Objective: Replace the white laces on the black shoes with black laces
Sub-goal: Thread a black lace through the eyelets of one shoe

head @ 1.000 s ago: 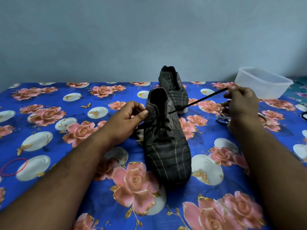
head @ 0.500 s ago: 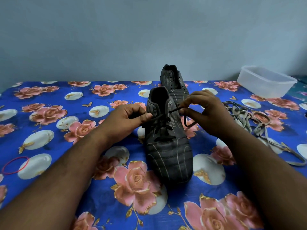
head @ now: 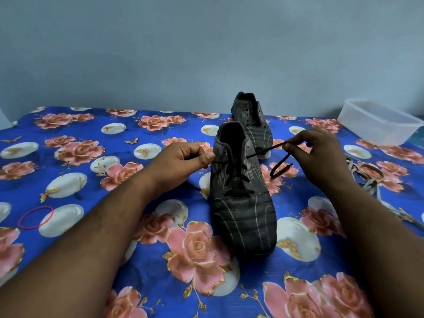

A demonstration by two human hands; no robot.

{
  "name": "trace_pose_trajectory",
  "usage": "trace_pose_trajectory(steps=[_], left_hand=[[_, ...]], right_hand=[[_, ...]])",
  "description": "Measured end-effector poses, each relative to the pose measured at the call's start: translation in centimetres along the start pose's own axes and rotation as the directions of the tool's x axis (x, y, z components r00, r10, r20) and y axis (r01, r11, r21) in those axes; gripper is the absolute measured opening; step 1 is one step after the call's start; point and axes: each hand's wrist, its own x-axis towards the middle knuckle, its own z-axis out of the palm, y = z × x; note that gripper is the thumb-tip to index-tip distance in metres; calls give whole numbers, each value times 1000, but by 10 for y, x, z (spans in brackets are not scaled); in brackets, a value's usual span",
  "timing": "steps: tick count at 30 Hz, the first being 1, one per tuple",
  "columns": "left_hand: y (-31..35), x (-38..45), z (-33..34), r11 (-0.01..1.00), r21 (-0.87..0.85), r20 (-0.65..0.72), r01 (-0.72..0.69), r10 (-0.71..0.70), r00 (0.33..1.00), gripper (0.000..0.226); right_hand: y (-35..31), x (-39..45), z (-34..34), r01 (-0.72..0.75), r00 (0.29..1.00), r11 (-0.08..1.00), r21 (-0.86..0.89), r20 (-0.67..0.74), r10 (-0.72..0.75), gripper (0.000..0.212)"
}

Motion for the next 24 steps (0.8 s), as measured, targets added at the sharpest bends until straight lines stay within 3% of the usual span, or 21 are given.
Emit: trace_pose_trajectory(steps=[4, 11, 17, 24], left_hand=[[2, -2, -1, 999, -43, 56, 5, -2, 998, 36], [4, -3, 1, 990, -139, 80, -18, 29, 996, 15], [3, -2, -2, 976, -212, 98, 42, -21, 995, 30], [-1, -1, -7, 978, -203, 88, 44, -27, 996, 38]], right_hand=[[-5, -2, 2, 61, 994, 998, -15, 92, -59, 21], [-39, -13, 3, 359, 900, 913, 194, 187, -394, 25], [-42, -15, 8, 394, 902, 908, 142, 132, -412, 5], [-34, -11, 4, 388, 918, 921, 40, 71, -390, 14]])
